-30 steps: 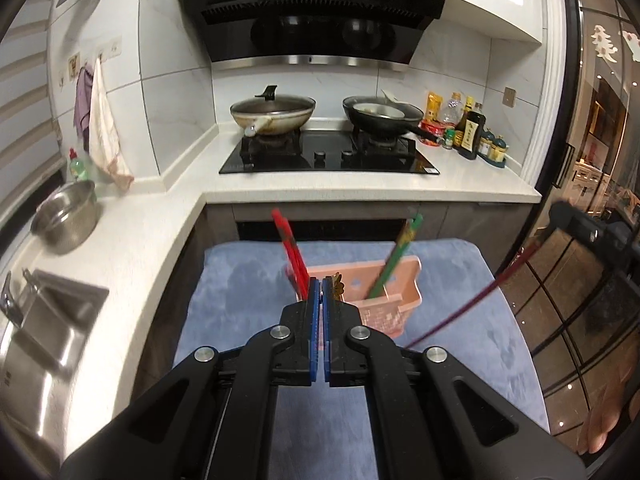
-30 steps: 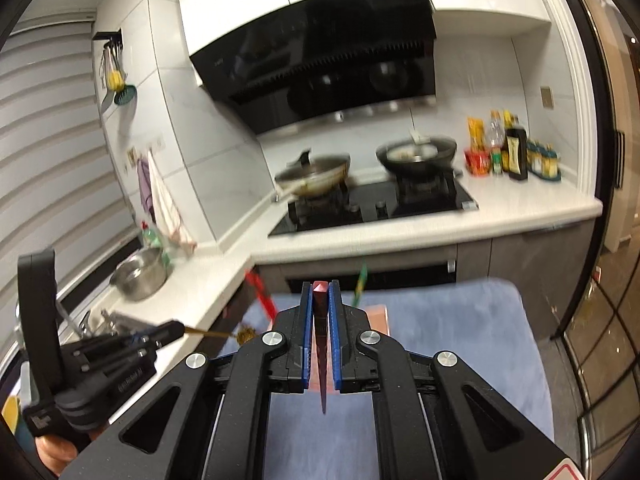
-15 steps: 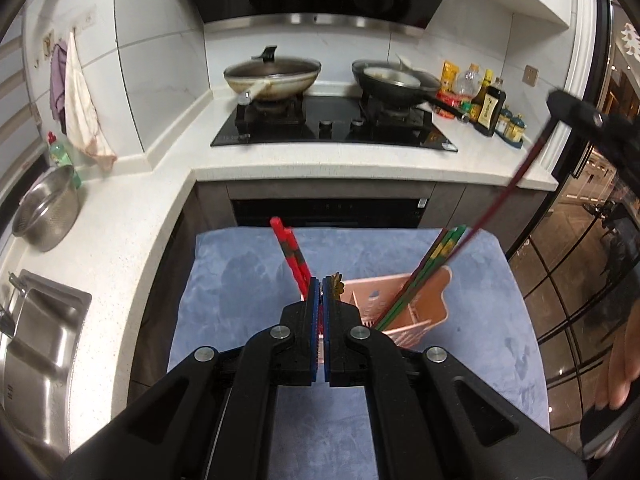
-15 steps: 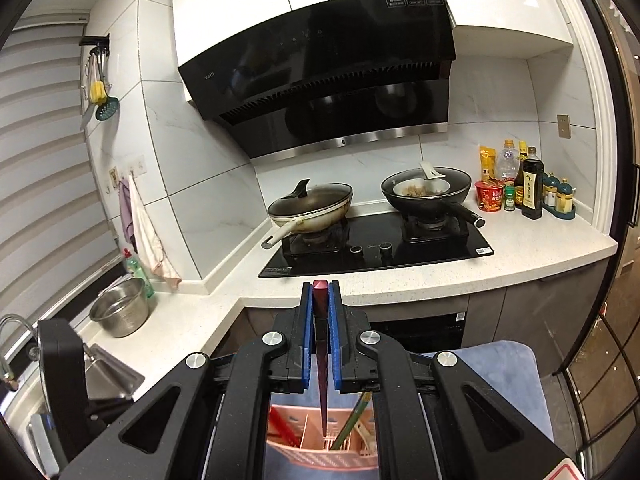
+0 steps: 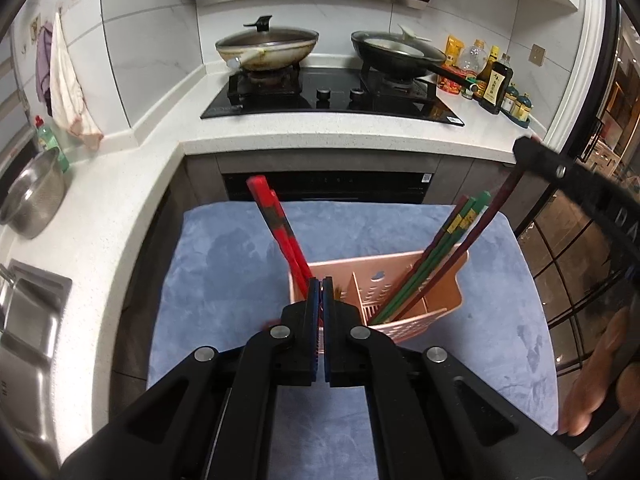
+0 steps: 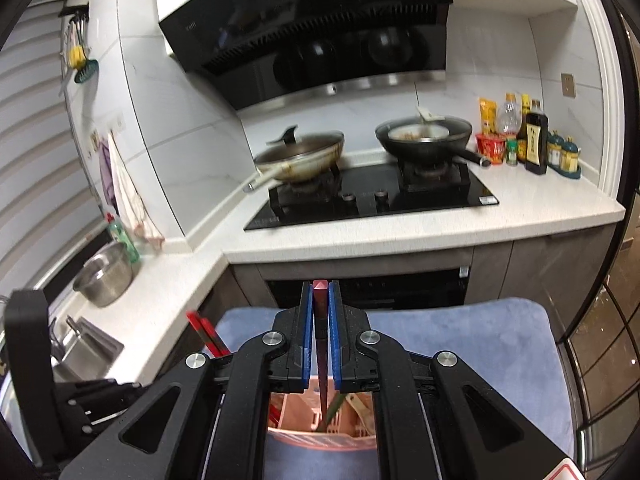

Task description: Organize utensils

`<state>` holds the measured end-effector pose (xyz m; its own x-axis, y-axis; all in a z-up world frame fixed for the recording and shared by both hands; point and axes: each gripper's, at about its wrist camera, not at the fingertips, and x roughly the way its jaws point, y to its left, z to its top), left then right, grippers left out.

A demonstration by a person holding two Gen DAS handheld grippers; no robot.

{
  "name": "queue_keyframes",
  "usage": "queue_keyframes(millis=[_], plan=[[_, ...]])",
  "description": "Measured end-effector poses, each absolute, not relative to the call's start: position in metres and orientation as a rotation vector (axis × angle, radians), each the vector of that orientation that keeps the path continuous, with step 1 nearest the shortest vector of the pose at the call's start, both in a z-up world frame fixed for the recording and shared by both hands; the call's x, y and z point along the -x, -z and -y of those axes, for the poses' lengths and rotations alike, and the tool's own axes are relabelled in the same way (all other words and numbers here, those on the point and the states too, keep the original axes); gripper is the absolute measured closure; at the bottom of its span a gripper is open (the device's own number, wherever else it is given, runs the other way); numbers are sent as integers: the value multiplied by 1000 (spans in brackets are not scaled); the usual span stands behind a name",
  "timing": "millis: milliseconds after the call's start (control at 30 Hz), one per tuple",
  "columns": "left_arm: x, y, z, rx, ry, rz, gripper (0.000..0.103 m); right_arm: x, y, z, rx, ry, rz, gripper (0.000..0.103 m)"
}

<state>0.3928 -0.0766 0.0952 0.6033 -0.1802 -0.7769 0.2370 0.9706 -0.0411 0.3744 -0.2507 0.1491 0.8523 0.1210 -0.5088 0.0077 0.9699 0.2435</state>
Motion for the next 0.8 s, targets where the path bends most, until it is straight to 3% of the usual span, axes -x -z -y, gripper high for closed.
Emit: queue_keyframes(millis=[400, 467, 533, 800], plan=[[-397, -75, 80, -69, 211, -921, 100, -377, -123, 251, -230, -59, -615, 96], [-395, -75, 79, -65, 208, -918, 94, -374, -122, 252, -226, -47, -612, 85], [-392, -76, 77, -55, 206, -914, 74, -370, -122, 254, -237, -48, -609, 78], [-365, -90, 68, -1, 263, -877, 74, -342, -129, 265, -258, -41, -595, 71]])
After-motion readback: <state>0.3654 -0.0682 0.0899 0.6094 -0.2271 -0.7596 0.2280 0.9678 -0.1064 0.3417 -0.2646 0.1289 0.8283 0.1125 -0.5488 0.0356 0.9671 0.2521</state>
